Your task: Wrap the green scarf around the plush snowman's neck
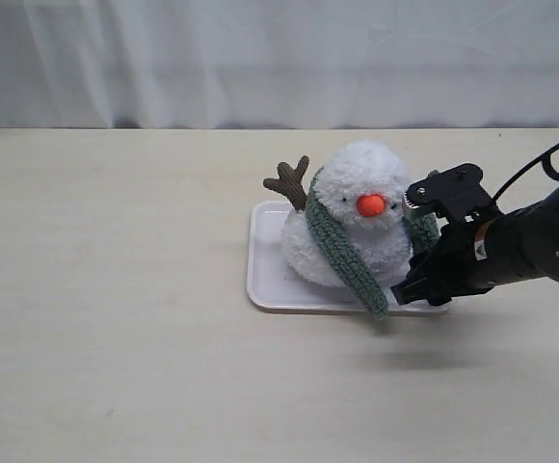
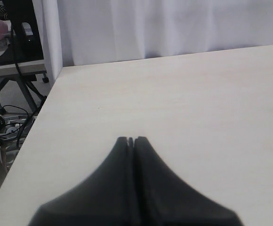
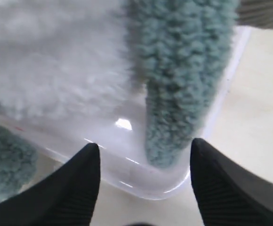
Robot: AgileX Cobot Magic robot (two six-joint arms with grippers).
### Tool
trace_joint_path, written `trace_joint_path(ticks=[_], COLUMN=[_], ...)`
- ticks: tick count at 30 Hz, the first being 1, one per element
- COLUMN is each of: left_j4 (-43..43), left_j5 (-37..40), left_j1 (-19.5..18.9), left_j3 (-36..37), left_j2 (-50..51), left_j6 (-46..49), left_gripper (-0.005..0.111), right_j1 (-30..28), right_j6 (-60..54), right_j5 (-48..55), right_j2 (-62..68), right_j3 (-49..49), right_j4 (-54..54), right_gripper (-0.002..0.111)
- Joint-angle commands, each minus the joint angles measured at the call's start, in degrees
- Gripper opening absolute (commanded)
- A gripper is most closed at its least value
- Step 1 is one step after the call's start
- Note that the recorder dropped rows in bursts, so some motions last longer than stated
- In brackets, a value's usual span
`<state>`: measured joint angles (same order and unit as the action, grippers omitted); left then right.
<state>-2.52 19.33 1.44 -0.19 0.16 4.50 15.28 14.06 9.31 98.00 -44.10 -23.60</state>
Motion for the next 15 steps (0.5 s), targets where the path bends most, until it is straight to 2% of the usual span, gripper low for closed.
trace_joint_path(ticks=[1, 13, 15], left_j4=[0.2, 0.2, 0.2], left_j5=[-0.6, -0.6, -0.6], left_j1=[-0.1, -0.1, -0.1], left_j3=[0.2, 0.2, 0.2], left_j2=[-0.2, -0.2, -0.2], left_j6=[0.0, 0.0, 0.0], left_gripper=[0.0, 0.0, 0.0], right_j1=[-1.9, -1.8, -1.8], right_j6=[-0.3, -0.2, -0.2], right_j5=[-1.0, -7.1, -7.1], right_j2=[-0.1, 3.5, 4.5], right_j3=[0.1, 0.2, 0.2], right_j4=[-0.2, 1.7, 1.7], right_gripper=[0.054, 0.054, 0.051])
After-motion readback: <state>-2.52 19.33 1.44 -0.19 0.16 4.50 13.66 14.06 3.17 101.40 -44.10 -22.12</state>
